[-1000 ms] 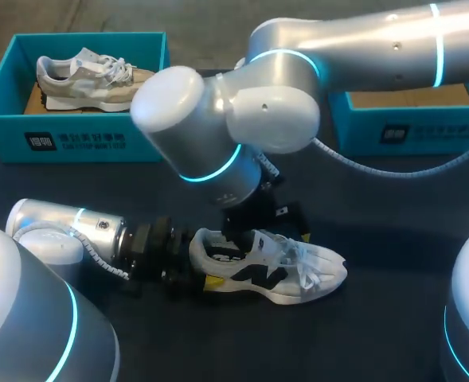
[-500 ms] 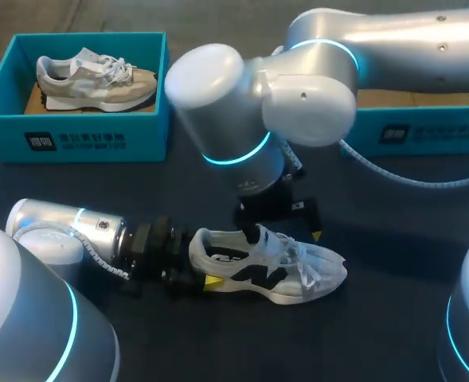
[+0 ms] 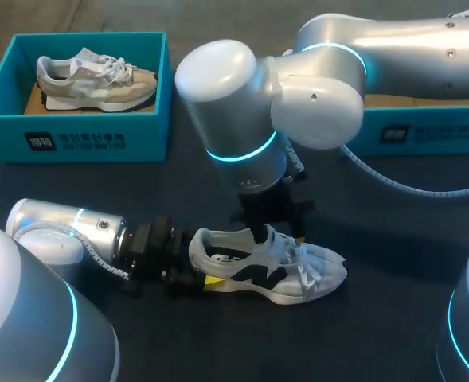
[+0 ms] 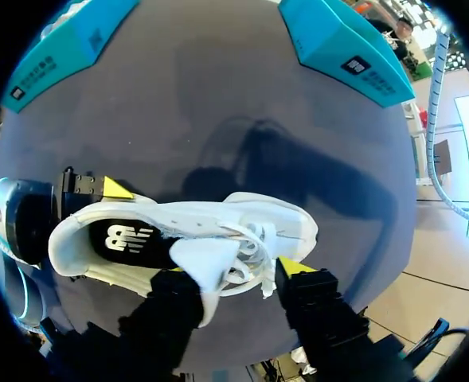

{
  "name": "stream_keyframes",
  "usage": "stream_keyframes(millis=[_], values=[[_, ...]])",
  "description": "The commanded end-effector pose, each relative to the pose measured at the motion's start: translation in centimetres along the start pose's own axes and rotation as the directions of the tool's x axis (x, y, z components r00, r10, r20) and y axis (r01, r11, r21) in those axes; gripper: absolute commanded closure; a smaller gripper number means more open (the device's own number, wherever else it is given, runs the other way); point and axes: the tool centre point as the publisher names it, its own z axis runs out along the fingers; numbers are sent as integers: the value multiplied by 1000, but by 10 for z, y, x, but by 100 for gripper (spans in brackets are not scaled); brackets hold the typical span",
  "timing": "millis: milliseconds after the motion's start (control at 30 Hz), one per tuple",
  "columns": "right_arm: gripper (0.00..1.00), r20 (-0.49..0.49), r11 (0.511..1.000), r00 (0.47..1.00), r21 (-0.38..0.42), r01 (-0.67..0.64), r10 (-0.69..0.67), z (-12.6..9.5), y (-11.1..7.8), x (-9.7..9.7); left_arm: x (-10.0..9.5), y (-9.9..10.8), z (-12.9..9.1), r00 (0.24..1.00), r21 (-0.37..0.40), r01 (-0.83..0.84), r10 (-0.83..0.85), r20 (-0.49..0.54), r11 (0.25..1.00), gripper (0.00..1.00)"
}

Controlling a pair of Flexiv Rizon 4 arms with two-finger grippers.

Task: Take the shoe out of the shoebox, open the shoe tongue, remove and reinsert the insole, then place the shoe into the shoebox

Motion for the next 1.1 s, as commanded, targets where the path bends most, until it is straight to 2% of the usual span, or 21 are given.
stream_keyframes(millis=[33,533,633,667,700,733,767,1000,1100], values=[[58,4,971,971,-6,-239,239,-2,-6,3,0,-1,-1,1000,-2,0,0,1,1000,100],[68,-46,979,978,23,-203,204,-5,-9,4,0,-1,-1,1000,-2,0,0,1,1000,100],[75,-52,980,979,26,-197,198,-6,-10,5,0,-1,-1,1000,-2,0,0,1,1000,100],[82,-57,980,979,28,-196,197,-6,-10,4,0,-1,-1,1000,-2,0,0,1,1000,100],[96,-72,981,979,24,-191,192,-6,-11,4,0,-1,-1,1000,-2,0,0,1,1000,100],[100,-73,981,978,25,-192,193,-6,-12,2,0,-1,-1,1000,-2,0,0,1,1000,100],[100,-75,980,978,27,-195,196,-5,-12,1,0,-1,-1,1000,-2,0,0,1,1000,100],[100,-231,989,965,-47,-137,122,0,-17,-15,0,-1,-1,1000,-2,0,0,1,1000,100],[100,-344,988,936,-104,-117,75,7,-20,-28,0,-1,-1,1000,-2,0,0,1,1000,100]])
